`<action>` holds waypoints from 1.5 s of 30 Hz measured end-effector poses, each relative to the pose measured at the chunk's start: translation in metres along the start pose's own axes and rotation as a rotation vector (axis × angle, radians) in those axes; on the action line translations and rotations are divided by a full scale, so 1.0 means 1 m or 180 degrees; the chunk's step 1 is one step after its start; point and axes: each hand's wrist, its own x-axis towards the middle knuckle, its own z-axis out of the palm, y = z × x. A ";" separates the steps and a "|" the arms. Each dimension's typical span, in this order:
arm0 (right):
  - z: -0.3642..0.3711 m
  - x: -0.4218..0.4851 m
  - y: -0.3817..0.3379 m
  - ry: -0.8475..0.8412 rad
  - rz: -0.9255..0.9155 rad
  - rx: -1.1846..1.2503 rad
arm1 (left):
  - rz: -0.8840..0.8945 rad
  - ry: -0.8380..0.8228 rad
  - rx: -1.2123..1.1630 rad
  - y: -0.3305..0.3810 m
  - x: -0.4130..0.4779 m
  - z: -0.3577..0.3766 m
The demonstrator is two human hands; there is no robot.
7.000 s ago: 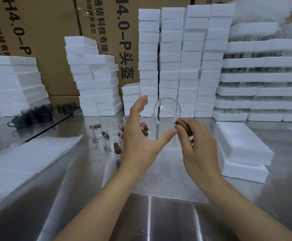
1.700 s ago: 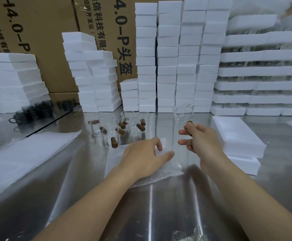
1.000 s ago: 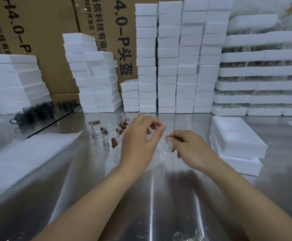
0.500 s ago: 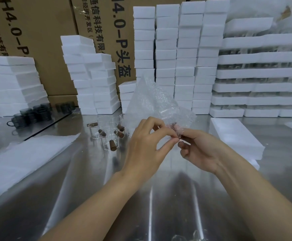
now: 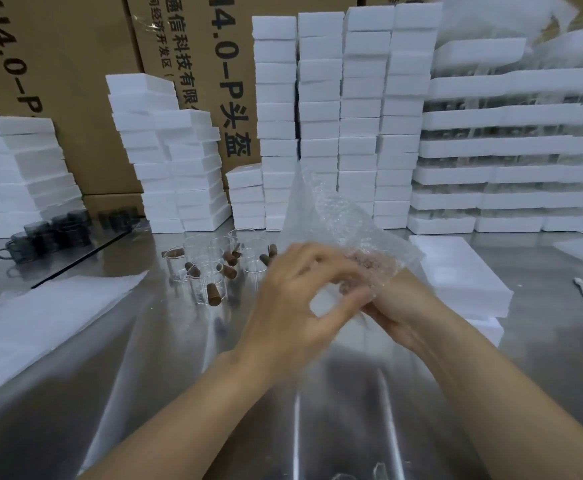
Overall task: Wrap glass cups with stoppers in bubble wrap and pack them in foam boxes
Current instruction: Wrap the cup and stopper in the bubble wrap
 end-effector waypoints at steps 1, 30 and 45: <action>0.000 0.001 -0.001 -0.0006 0.0034 0.0043 | -0.0158 0.0255 -0.0018 -0.001 0.005 -0.006; 0.009 -0.017 0.016 -0.0102 0.0078 -0.0011 | -0.2941 -0.0136 -0.3164 -0.042 0.015 -0.030; 0.023 -0.009 -0.010 0.0581 -0.0021 -0.0876 | -0.3215 0.0470 -0.3018 -0.055 0.012 -0.032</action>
